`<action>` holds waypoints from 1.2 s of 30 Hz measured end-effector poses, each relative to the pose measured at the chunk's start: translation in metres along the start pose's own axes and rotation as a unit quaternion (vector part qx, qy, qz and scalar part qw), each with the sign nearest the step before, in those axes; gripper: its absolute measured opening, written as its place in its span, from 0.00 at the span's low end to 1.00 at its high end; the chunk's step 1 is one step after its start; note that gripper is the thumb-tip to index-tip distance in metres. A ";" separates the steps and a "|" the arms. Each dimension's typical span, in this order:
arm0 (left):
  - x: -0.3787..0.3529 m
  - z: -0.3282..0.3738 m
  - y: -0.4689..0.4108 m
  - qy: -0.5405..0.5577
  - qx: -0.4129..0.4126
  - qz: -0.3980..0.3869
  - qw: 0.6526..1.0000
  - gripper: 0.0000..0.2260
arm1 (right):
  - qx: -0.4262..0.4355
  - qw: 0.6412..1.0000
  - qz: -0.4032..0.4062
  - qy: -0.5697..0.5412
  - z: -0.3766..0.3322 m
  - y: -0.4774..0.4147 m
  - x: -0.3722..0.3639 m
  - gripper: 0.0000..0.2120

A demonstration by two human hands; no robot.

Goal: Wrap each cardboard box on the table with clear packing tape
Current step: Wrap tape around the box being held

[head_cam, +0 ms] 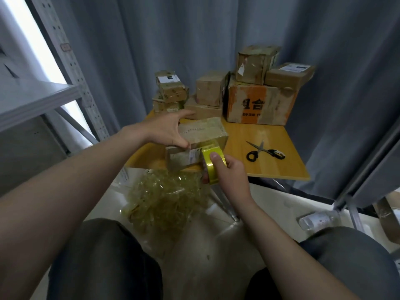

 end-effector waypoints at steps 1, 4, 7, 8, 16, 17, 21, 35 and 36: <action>0.002 0.000 -0.004 0.005 0.011 -0.037 0.999 0.51 | -0.001 1.000 -0.001 -0.004 -0.004 -0.003 0.000 0.17; 0.004 0.008 -0.017 -0.071 0.033 -0.116 0.990 0.52 | -0.010 1.000 -0.009 0.017 -0.008 -0.012 0.000 0.17; 0.001 0.014 -0.023 -0.193 0.005 -0.106 0.975 0.50 | -0.044 0.997 -0.066 -0.013 -0.009 -0.017 -0.007 0.17; -0.001 0.013 -0.023 -0.206 -0.013 -0.109 0.972 0.49 | -0.050 0.996 -0.073 -0.025 -0.009 -0.018 -0.008 0.17; -0.014 0.006 -0.005 -0.237 -0.105 -0.083 0.962 0.27 | -0.056 0.996 -0.048 -0.050 -0.012 -0.028 -0.008 0.15; -0.015 0.008 -0.002 -0.250 -0.114 -0.066 0.959 0.27 | -0.053 0.996 -0.048 -0.050 -0.012 -0.028 -0.008 0.15; -0.019 0.013 0.008 -0.288 -0.150 -0.010 0.946 0.24 | -0.054 0.997 -0.037 -0.043 -0.013 -0.025 -0.008 0.17; -0.006 0.008 -0.021 0.151 -0.079 0.001 0.985 0.16 | 0.117 0.988 -0.041 -0.087 -0.029 -0.020 0.024 0.09; -0.008 0.008 -0.025 0.126 -0.068 0.054 0.988 0.15 | 0.118 0.989 -0.043 -0.081 -0.031 -0.025 0.020 0.09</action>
Point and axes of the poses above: each hand's wrist, its own y-axis away from the middle knuckle, its own x-axis out of the back of the hand, z = x × y, the point moved 2 cm from there along -y, towards the middle knuckle, and after that the axes turned 8 degrees about y, right-handed, at the moved point
